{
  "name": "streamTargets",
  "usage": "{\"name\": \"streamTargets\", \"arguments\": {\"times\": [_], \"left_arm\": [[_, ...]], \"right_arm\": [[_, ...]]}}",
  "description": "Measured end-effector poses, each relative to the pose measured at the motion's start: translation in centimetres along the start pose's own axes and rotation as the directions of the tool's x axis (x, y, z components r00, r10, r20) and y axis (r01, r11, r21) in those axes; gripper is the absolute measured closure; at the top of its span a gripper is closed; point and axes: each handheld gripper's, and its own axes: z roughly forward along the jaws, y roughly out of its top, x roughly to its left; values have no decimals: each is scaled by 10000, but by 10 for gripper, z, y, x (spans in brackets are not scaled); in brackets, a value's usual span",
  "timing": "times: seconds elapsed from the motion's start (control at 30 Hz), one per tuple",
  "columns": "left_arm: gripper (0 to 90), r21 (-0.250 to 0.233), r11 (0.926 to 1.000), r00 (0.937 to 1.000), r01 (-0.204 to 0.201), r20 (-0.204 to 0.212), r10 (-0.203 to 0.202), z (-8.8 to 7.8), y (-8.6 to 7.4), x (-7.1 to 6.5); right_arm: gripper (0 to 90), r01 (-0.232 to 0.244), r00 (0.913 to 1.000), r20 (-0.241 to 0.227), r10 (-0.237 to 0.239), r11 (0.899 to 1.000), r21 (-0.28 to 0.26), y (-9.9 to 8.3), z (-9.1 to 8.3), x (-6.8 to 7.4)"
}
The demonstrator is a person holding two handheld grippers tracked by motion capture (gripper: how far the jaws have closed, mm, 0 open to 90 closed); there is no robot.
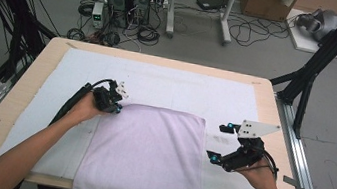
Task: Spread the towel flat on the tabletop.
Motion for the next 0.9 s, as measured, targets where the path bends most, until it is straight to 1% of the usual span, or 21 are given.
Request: {"name": "streamTargets", "arguments": {"times": [0.03, 0.07, 0.1, 0.2, 0.27, 0.33, 0.47, 0.5, 0.53, 0.63, 0.7, 0.8, 0.9], "left_arm": [[895, -50, 10000, 10000, 8, -46, -8, 1, 1, 0], [895, -136, 9998, 9999, 112, -19, -113, 2, 3, 0], [895, -81, 10000, 10000, 44, -67, -45, 2, 4, 0], [895, -13, 9999, 9998, 124, -182, -125, 4, 6, 2], [895, 24, 9997, 9992, 228, -315, -227, 5, 6, 3], [895, 117, 9995, 9981, 293, -536, -287, 5, 6, 5], [895, 147, 9987, 9968, 498, -628, -488, 4, 4, 9], [895, 168, 9989, 9976, 445, -545, -435, 3, 5, 8], [895, 154, 9993, 9978, 346, -570, -337, 3, 5, 7], [895, 180, 9993, 9976, 331, -613, -320, 2, 5, 7], [896, 169, 9991, 9971, 388, -661, -376, 1, 4, 10], [895, 63, 9982, 9954, 599, -756, -592, 0, 2, 13], [895, 35, 9976, 9940, 688, -850, -683, -2, 0, 17]], "right_arm": [[25, -17, 10000, -12, 17, 10000, 3, 0, 0, 0], [25, 24, 10000, -27, -24, 10000, -13, 0, 0, 0], [25, 42, 10000, -17, -42, 10000, -13, 0, 1, 0], [25, 5, 10000, -23, -5, 10000, 10, 0, 0, 1], [25, -3, 10000, -4, 3, 10000, -36, 0, -1, 0], [25, -2, 10000, 2, 2, 10000, -28, 0, -1, 1], [25, 29, 10000, -24, -29, 10000, -5, 0, 0, 1], [25, 43, 10000, -16, -43, 10000, 4, 0, 0, 1], [25, 24, 10000, -18, -24, 10000, 16, 0, 0, 1], [25, 7, 10000, -21, -7, 10000, 12, 0, 0, 1], [25, 29, 10000, -8, -29, 10000, 7, 0, 0, 2], [25, 17, 10000, -21, -17, 10000, 21, 0, 0, 2], [25, 4, 10000, 3, -4, 10000, 21, 0, 1, 2]]}}
